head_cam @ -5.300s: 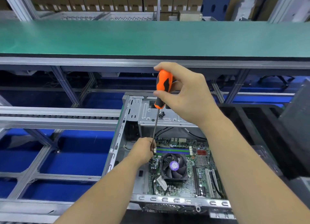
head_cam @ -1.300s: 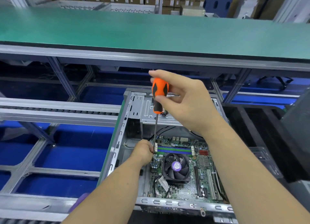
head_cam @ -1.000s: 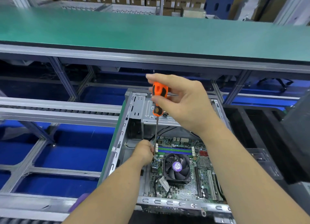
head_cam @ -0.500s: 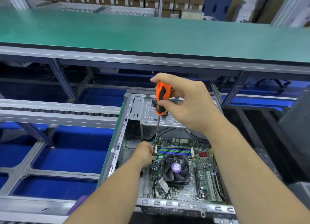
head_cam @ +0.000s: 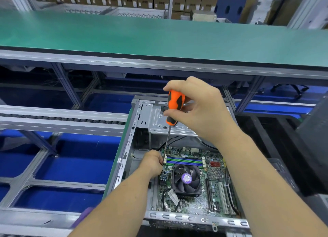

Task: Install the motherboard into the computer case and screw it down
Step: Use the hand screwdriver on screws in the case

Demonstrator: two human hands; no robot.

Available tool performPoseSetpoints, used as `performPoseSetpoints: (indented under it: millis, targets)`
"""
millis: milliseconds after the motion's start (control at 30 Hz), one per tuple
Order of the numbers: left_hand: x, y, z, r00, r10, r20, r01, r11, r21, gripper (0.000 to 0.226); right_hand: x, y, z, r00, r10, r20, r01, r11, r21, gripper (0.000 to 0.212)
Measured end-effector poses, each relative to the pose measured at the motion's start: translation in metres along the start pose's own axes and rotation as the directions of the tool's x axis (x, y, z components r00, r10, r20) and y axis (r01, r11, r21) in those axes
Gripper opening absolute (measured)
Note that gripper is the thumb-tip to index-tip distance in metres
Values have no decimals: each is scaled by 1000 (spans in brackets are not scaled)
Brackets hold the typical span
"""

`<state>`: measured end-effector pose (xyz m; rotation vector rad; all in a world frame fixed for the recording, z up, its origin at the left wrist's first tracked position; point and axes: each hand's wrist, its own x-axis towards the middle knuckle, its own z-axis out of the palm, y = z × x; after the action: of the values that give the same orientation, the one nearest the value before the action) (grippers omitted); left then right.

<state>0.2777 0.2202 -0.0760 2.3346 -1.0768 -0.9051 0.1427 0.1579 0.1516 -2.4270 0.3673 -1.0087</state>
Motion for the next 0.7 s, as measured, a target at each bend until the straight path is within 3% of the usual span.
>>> performPoseSetpoints:
  millis: [67, 167, 333, 467, 700]
  targets:
    - [0, 0, -1, 1000, -10, 4, 10, 1000, -7, 35, -1, -5, 1, 998, -8, 66, 4, 998, 67, 46]
    - [-2, -2, -5, 1000, 24, 14, -25, 999, 30, 16, -1, -10, 1, 982, -1, 188, -43, 972, 230, 49]
    - [-2, 0, -2, 1000, 15, 1, -15, 1000, 28, 42, -1, -9, 0, 998, -1, 66, -4, 997, 71, 40]
    - [0, -2, -2, 999, 33, -5, -33, 999, 36, 41, -5, -5, -4, 1000, 9, 25, -11, 998, 58, 39]
    - [2, -4, -1, 1000, 24, -7, -24, 999, 39, 39, 1, -14, -3, 990, 1, 143, -18, 992, 122, 43]
